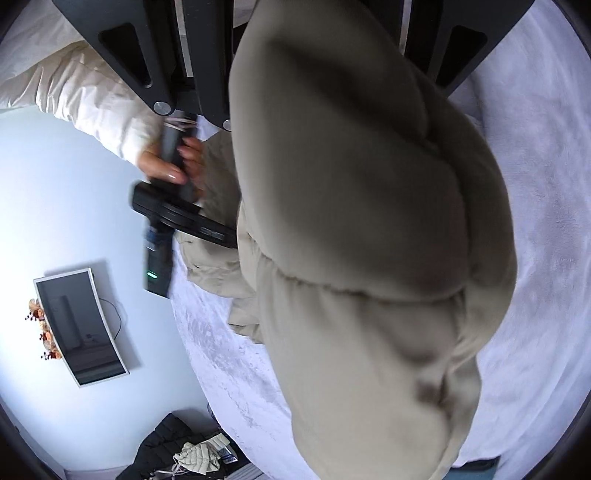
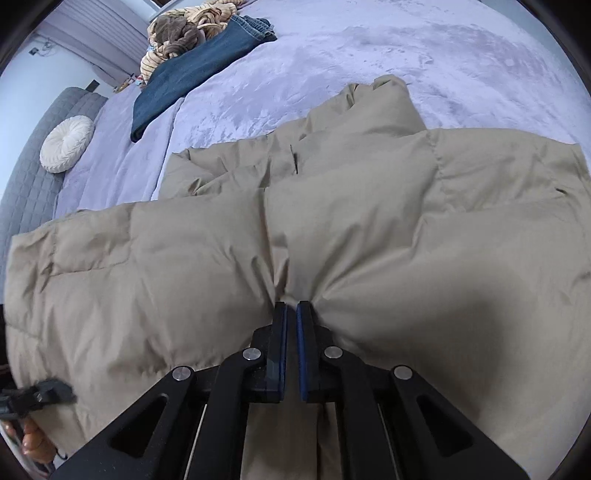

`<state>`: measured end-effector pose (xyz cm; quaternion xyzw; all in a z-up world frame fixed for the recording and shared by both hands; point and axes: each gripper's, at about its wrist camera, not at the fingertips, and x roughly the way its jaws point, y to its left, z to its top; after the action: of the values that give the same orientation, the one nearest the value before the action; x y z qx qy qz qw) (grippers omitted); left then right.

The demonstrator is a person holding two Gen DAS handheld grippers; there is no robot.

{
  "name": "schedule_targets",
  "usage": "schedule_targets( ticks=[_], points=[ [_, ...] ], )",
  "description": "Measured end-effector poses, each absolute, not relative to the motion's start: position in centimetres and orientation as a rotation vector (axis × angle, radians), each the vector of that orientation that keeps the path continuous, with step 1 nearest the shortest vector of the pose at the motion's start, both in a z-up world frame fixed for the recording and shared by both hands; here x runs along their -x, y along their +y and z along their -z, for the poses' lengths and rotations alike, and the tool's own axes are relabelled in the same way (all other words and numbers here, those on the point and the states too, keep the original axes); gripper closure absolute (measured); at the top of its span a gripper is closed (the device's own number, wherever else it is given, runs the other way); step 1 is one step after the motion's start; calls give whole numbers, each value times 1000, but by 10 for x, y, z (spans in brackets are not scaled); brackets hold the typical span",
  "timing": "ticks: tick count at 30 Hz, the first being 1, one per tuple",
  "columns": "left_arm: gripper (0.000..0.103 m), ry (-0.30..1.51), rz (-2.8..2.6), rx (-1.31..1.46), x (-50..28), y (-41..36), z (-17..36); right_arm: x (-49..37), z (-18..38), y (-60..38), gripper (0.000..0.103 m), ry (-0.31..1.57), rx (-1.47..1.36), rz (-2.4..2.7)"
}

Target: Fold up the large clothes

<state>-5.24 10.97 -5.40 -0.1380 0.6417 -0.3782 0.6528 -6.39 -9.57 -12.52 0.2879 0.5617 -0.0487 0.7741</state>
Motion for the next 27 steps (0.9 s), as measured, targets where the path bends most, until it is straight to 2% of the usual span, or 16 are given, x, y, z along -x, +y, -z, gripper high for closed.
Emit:
schedule_targets(
  ticks=[2,9,11,12,13,14,20,27],
  points=[
    [80,1450,836,280,62,85,37,56,138,-103,103,1222,-662,91],
    [79,1465,804,158,79,-11,1,46,165,-122,103,1236,-776,32],
    [70,1476,816,128,81,-31,-7,50,162,-132,103,1235,-834,1],
    [54,1485,831,123,84,-45,-11,56,156,-137,103,1226,-859,-8],
    [32,1495,859,132,86,-55,-14,64,150,-144,103,1211,-875,-15],
    [27,1497,884,138,89,-65,-17,75,142,-151,102,1191,-887,-24],
    [26,1557,1065,151,103,-132,-12,165,114,-202,100,1092,-982,62],
    [26,1607,1213,156,123,-201,47,249,118,-231,100,1028,-1109,183]
  ],
)
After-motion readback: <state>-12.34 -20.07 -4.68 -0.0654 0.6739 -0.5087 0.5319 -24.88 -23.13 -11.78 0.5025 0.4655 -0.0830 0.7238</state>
